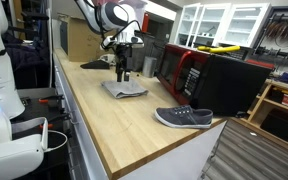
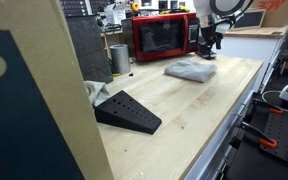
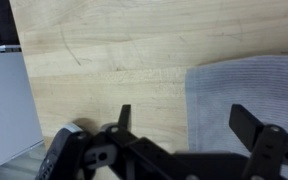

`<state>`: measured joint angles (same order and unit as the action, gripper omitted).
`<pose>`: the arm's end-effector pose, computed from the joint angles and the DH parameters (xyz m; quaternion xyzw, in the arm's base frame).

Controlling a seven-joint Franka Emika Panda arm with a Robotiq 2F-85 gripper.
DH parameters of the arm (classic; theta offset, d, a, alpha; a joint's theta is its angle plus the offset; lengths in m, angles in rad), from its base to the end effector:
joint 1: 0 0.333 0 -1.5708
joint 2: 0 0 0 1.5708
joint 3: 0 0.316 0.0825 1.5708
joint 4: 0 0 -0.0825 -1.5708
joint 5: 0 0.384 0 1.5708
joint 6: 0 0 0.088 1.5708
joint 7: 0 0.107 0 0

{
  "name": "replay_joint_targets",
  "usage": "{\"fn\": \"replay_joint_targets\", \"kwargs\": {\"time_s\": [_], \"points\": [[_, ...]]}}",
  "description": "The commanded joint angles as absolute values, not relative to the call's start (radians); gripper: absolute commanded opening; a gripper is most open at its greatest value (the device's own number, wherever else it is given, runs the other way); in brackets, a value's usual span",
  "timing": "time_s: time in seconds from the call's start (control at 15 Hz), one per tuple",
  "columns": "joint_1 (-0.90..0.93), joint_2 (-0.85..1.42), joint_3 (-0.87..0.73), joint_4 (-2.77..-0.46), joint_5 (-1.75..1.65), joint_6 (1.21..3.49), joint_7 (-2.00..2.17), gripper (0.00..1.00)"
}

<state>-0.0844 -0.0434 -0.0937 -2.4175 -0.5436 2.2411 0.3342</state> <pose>0.4607 -0.0982 0.3183 0.9759 -0.0689 -0.0482 0.2012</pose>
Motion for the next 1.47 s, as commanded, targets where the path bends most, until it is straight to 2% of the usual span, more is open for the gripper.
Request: {"fn": "replay_joint_targets", "kwargs": {"time_s": [0.0, 0.73, 1.4], "points": [[-0.067, -0.095, -0.064, -2.413, -0.467, 2.261, 0.287, 1.0], [0.014, -0.154, -0.016, -2.325, -0.033, 2.142, -0.061, 1.0], [0.046, -0.172, 0.009, -2.183, 0.04, 1.918, -0.118, 1.0]]}}
